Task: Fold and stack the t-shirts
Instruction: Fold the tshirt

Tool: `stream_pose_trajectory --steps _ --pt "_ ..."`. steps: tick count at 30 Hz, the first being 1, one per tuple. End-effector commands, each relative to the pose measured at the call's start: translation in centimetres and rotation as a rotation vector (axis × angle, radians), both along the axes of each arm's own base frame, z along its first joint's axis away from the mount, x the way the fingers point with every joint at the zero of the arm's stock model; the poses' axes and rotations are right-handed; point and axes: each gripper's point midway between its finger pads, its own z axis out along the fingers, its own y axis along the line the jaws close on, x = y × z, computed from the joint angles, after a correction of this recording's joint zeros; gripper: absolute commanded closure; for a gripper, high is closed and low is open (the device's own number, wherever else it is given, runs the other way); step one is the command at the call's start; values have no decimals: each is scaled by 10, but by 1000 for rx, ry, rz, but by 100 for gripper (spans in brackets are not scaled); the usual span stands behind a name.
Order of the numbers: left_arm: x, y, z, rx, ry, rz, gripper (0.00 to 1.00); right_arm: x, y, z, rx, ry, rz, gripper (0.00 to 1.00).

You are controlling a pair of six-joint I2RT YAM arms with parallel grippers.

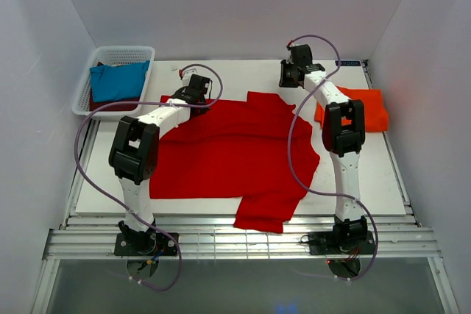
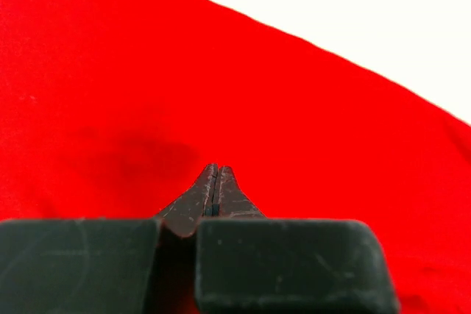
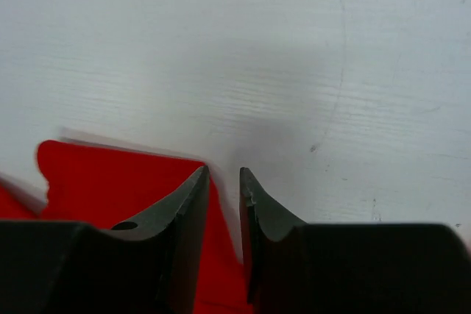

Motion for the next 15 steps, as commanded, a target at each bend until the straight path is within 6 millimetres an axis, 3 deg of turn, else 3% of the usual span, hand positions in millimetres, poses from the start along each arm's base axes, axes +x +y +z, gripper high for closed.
stream_pose_trajectory --steps 1,5,15 --pt "-1 -4 3 4 0 -34 100 -3 -4 -28 64 89 20 71" --pt "-6 -1 -2 10 8 -28 100 -10 -5 -51 74 97 48 74" --pt "-12 6 -1 36 6 -16 100 -17 12 -52 176 104 100 74"
